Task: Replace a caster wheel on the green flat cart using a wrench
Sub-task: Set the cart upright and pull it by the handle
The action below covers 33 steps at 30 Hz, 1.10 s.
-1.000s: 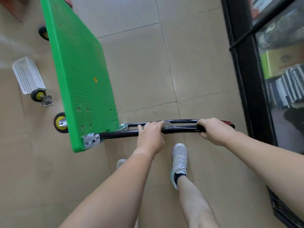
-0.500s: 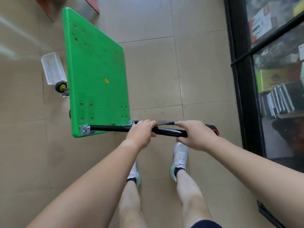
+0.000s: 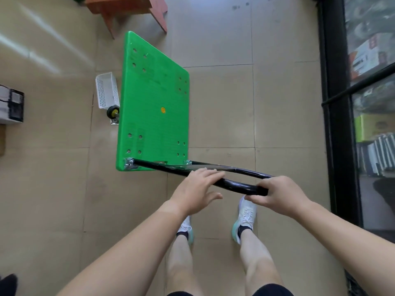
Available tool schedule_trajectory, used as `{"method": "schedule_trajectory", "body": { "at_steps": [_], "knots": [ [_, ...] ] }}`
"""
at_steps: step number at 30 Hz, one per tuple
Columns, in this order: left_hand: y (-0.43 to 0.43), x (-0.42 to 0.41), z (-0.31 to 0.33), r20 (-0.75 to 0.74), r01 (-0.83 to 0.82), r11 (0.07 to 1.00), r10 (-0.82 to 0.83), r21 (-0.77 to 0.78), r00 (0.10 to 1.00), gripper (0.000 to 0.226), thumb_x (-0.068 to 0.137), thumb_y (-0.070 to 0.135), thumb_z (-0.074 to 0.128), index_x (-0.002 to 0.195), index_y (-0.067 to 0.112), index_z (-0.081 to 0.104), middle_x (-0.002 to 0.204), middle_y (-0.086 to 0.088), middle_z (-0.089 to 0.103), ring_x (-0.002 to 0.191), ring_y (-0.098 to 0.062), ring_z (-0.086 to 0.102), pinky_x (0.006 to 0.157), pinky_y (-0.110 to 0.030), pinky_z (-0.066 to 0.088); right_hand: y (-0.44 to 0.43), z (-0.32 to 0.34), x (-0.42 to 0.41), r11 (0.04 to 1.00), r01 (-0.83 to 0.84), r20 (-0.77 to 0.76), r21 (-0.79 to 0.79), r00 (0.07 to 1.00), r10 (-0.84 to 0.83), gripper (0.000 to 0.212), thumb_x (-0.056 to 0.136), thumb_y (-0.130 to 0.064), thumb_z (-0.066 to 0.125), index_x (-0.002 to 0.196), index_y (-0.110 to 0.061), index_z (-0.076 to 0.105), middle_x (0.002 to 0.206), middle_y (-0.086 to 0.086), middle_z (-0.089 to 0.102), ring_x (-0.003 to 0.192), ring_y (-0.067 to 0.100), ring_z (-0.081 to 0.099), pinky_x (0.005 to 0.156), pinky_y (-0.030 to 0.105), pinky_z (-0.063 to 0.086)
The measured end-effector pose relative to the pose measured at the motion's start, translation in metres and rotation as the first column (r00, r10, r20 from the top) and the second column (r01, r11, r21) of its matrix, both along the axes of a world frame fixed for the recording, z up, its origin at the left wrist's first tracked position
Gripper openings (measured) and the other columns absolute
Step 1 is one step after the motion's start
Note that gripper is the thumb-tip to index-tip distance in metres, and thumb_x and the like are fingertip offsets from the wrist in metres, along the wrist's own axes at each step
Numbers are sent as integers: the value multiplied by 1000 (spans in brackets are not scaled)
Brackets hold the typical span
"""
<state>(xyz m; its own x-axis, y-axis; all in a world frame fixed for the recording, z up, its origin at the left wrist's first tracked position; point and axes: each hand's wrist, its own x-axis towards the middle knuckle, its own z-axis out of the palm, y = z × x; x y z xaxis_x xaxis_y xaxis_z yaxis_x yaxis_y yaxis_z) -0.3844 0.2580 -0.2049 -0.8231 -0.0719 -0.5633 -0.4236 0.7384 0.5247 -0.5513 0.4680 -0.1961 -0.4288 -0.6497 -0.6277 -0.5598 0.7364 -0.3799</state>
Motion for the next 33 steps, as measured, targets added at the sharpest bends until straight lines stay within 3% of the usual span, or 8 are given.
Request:
{"method": "schedule_trajectory", "body": {
  "at_steps": [4,7,12,15,19,22,28,33],
  "knots": [
    [11,1,14,-13,-95,994,95,-59,995,35,100,41,63,135,34,60,135,18,58,139,-8,41,115,-81,11,-29,17,23,995,-53,-16,-80,999,52,56,76,-72,65,60,-21,48,52,-5,47,58,14,46,50,24,29],
    [-11,19,27,4,-235,972,235,-9,972,26,101,30,65,126,25,64,132,15,61,146,-13,36,120,-73,7,-46,34,24,982,26,169,-185,986,6,37,76,-64,72,88,-29,71,75,-15,67,76,5,59,69,24,45],
    [-51,55,53,-52,-310,950,307,-41,950,15,97,16,69,110,21,65,113,13,60,133,-22,48,116,-64,31,-51,52,14,997,-65,239,-30,968,71,67,78,-48,79,139,-35,54,134,-16,57,127,8,49,108,26,39],
    [-74,79,70,-111,-357,930,347,-91,931,20,91,6,68,101,23,64,102,9,61,105,-19,54,108,-54,42,-65,50,24,993,-113,210,42,972,102,51,77,-43,79,124,-36,61,115,-13,64,113,13,58,96,32,48],
    [-93,98,99,-33,-279,946,277,-164,960,14,91,34,74,92,29,61,91,12,59,100,-16,53,124,-62,10,-99,53,60,996,-86,202,26,976,79,44,66,-64,75,99,-36,66,87,-15,66,86,9,62,78,35,55],
    [-124,118,106,-2,-301,930,307,-213,952,27,87,44,77,77,30,56,76,15,54,91,-17,50,123,-59,19,-125,59,87,999,-38,198,-8,979,38,43,63,-66,75,90,-34,65,81,-13,65,80,8,62,73,32,54],
    [-188,148,106,-177,-429,887,401,-170,899,49,75,7,78,55,33,42,59,12,50,68,-20,46,100,-52,43,-169,68,114,997,34,137,-73,990,-24,23,74,-36,82,91,-30,67,80,-14,63,82,13,61,74,29,50],
    [-204,174,100,-176,-524,848,506,-81,845,48,73,0,78,56,29,44,62,3,52,64,-20,46,61,-30,35,-187,81,127,989,76,80,-129,995,-66,22,73,-37,79,75,-37,57,80,-10,68,82,16,65,74,30,51]
  ]
}}
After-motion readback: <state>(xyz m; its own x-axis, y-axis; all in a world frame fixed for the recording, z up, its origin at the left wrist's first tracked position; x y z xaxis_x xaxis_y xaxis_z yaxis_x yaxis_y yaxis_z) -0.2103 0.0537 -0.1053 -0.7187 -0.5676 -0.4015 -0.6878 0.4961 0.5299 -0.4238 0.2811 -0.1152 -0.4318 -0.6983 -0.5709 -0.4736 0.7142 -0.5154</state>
